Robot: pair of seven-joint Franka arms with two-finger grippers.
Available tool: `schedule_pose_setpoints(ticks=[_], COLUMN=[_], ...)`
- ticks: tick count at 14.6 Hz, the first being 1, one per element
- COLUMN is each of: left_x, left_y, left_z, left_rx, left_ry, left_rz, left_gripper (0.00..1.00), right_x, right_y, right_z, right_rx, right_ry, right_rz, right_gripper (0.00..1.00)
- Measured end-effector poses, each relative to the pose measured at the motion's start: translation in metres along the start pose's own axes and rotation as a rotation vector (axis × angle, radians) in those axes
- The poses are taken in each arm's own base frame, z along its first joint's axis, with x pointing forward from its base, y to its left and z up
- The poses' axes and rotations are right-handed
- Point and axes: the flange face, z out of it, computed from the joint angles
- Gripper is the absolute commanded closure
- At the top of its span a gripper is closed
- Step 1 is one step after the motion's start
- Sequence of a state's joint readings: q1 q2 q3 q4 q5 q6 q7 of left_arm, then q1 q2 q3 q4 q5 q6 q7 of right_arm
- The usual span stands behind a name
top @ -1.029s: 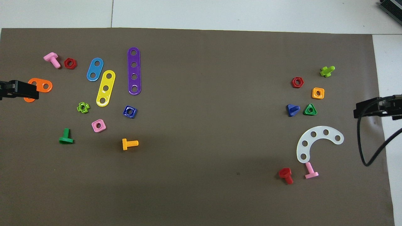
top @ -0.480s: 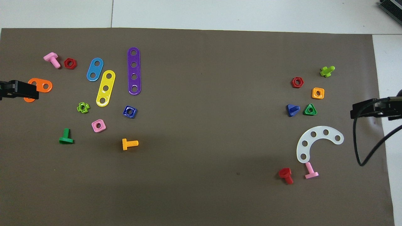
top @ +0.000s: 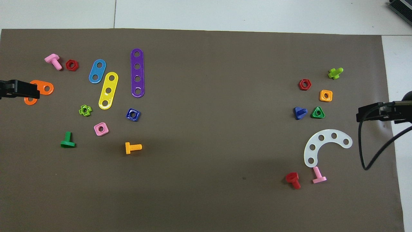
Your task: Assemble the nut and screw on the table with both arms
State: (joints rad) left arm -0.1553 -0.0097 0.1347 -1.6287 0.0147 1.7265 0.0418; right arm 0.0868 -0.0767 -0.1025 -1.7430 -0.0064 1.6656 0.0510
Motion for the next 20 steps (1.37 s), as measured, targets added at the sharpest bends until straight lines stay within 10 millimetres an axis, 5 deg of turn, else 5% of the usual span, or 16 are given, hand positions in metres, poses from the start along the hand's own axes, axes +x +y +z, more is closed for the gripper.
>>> schedule_pose_setpoints(ticks=[7, 11, 16, 20], left_x=[0.0, -0.001, -0.001, -0.002], left_y=[0.004, 0.003, -0.004, -0.024], left_z=[-0.004, -0.004, -0.004, -0.004], left_rx=[-0.027, -0.007, -0.004, 0.001], left_ry=[0.006, 0.005, 0.006, 0.012], left_rz=[-0.003, 0.001, -0.01, -0.046], left_gripper=[0.0, 0.0, 0.0, 0.0], right_x=[0.051, 0.05, 0.037, 0.036], right_y=[-0.032, -0.033, -0.031, -0.031], right_z=[0.175, 0.254, 0.282, 0.284], right_rx=[-0.007, -0.018, -0.022, -0.023], right_ry=[0.028, 0.042, 0.057, 0.076], right_rz=[-0.212, -0.284, -0.329, -0.33], right_gripper=[0.0, 0.08, 0.53, 0.64])
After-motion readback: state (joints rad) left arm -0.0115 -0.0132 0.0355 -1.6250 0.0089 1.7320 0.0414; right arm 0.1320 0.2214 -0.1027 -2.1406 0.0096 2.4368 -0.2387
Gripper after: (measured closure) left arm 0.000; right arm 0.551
